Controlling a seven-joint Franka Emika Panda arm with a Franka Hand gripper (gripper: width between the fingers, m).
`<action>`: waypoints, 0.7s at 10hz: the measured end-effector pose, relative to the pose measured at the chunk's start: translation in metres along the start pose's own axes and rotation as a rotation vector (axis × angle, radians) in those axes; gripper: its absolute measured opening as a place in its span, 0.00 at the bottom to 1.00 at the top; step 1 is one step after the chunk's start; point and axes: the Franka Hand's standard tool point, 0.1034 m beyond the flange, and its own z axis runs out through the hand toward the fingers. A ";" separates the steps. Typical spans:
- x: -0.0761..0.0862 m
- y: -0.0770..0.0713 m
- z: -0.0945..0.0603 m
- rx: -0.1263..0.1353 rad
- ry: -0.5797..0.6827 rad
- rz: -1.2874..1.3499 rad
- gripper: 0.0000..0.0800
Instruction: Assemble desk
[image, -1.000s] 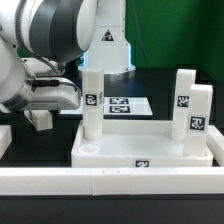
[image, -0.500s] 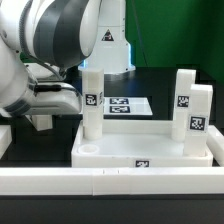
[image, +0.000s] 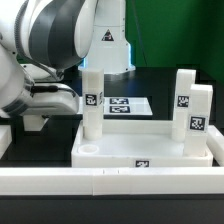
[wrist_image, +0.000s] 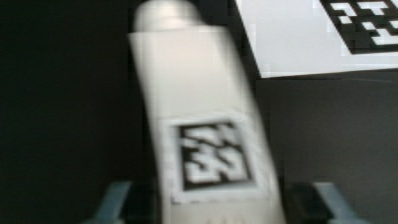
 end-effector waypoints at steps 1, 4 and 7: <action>0.000 0.001 0.000 0.001 0.000 0.001 0.36; -0.002 0.007 -0.005 0.007 0.004 0.002 0.36; -0.027 0.004 -0.053 -0.018 0.019 -0.018 0.36</action>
Offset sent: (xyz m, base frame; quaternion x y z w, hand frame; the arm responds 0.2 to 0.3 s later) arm 0.0058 -0.0121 0.0125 0.0103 -0.0016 -0.0170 0.9998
